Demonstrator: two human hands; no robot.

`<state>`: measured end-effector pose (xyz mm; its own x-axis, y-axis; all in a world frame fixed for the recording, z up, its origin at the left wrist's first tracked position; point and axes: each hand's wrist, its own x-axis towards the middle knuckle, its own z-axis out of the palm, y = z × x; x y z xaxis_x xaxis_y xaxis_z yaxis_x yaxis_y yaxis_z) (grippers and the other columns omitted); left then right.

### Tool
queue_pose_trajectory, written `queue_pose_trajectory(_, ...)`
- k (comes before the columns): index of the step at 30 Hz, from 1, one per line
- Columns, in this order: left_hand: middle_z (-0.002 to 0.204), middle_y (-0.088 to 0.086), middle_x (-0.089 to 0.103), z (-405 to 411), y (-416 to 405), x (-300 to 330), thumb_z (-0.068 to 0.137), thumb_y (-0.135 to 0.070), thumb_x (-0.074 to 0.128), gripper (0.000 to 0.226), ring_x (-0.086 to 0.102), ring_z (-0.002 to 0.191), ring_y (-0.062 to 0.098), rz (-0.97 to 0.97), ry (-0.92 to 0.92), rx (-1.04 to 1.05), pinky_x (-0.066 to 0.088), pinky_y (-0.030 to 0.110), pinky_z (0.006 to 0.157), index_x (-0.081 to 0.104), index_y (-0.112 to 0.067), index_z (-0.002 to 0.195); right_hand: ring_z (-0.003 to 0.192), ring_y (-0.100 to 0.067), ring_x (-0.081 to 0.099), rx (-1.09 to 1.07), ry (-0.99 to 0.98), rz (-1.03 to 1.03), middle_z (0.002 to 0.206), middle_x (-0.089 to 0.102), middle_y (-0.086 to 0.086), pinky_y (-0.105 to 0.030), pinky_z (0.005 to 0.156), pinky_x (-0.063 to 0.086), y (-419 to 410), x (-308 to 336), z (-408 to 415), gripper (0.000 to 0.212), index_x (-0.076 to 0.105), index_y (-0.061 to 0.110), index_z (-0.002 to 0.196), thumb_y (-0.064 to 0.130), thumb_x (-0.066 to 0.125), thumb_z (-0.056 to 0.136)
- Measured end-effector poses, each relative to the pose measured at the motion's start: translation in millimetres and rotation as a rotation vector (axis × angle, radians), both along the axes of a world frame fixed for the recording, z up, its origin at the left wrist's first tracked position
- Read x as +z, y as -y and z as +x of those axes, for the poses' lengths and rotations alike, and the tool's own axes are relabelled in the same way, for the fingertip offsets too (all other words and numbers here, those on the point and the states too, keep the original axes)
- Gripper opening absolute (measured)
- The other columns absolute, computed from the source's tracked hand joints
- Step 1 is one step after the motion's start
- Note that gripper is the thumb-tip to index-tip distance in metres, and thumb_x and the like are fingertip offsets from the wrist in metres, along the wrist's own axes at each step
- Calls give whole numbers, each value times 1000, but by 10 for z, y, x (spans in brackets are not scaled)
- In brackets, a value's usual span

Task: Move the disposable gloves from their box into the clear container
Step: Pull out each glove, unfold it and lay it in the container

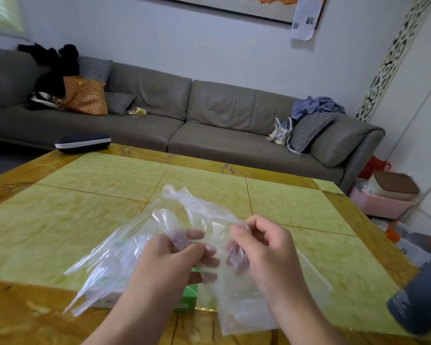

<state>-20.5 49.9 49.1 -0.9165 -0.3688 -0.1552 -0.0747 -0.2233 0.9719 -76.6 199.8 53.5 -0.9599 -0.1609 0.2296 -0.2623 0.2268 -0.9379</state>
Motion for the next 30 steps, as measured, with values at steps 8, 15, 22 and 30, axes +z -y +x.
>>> queue_pose_trajectory(8,88,21,77,11,155,-49,95,21,48,29,72,70,33,-112,-61,-196,59,38,57,66,3,110,58,-25,68,-41,252,-62,68,73,-8,-41,59,57,-82,2,-132,15,68,10,95,23,69,101)
queue_pose_trajectory(15,100,22,78,-20,319,-52,95,1,62,20,76,81,40,20,-45,-205,64,39,65,67,3,115,52,-26,60,-97,305,-247,64,69,-16,-28,44,47,-148,17,-164,35,76,3,89,25,57,107)
queue_pose_trajectory(22,94,28,75,-14,279,-74,94,-2,64,19,74,66,31,37,-71,-171,60,30,52,71,4,111,55,-23,62,26,353,-238,64,68,-12,-26,55,54,-233,80,-179,42,79,3,83,37,64,101)
queue_pose_trajectory(30,92,18,79,36,87,-10,100,1,57,16,78,82,35,58,-268,126,65,33,65,68,-4,110,81,-35,74,165,487,-365,93,74,-25,-38,66,62,-309,39,-256,12,75,-2,94,8,75,89)
